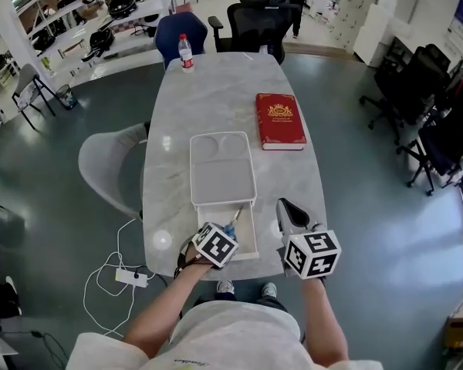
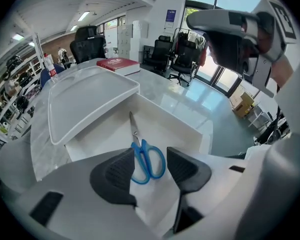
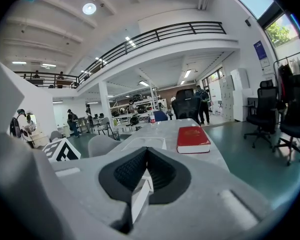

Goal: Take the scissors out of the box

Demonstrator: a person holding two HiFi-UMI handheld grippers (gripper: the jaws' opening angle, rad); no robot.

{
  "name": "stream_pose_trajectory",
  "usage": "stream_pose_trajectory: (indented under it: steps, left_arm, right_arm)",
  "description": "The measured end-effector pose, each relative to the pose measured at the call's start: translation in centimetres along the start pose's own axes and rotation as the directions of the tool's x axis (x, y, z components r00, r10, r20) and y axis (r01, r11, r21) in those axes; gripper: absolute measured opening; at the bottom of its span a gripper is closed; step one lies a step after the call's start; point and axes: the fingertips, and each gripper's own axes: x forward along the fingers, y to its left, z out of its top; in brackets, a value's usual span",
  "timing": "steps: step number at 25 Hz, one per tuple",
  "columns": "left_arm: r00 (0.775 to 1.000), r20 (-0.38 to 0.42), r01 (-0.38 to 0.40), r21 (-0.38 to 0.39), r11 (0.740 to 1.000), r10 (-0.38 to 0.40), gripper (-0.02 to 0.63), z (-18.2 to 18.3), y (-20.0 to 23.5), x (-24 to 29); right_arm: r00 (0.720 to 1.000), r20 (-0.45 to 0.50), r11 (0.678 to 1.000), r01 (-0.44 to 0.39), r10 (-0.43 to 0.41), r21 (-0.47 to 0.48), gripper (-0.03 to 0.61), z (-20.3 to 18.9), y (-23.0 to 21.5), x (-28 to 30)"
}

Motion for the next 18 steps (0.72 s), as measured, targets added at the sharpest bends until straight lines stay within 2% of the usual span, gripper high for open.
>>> stream_pose_trajectory:
  steps: [12,18]
  left_arm:
    - [0.993,-0.102,-0.064,-0.084,0.994,0.056,0.201,-1.3,1.1,1.7]
    - [0.980,-0.180,-0.104,-0.069,0.992,0.090,0.179,-1.9,1.3,2.2]
  right_arm:
    - [0.990,-0.048,0.991,-0.137,0.136,-0.004,0.005,-0.8,-3.0,1.3]
    - [0.979,-0.062,0.981,-0.193,0.192,-0.014,0.005,-0.7,-3.8,1.3]
